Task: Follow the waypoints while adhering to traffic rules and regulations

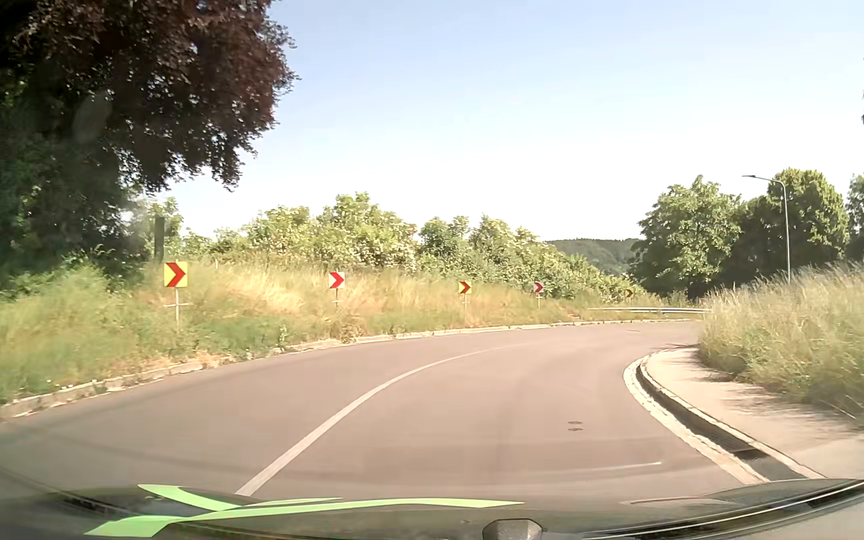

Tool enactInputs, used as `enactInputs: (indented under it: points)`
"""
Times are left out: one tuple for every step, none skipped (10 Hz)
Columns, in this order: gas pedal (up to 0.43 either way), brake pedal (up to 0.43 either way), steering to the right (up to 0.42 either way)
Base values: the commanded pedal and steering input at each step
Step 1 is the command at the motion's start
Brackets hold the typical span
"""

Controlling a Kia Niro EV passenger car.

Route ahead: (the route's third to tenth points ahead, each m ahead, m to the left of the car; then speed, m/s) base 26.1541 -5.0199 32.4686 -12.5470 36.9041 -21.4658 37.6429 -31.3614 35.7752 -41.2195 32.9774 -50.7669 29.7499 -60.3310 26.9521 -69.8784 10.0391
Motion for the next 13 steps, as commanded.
enactInputs:
  points:
    - [0.0,0.006,0.067]
    - [0.0,0.0,0.072]
    - [0.0,0.0,0.075]
    - [0.0,0.0,0.076]
    - [0.0,0.0,0.076]
    - [0.0,0.0,0.078]
    - [0.02,0.0,0.082]
    - [0.028,0.0,0.09]
    - [0.028,0.0,0.095]
    - [0.028,0.0,0.095]
    - [0.059,0.0,0.094]
    - [0.079,0.0,0.096]
    - [0.079,0.0,0.099]
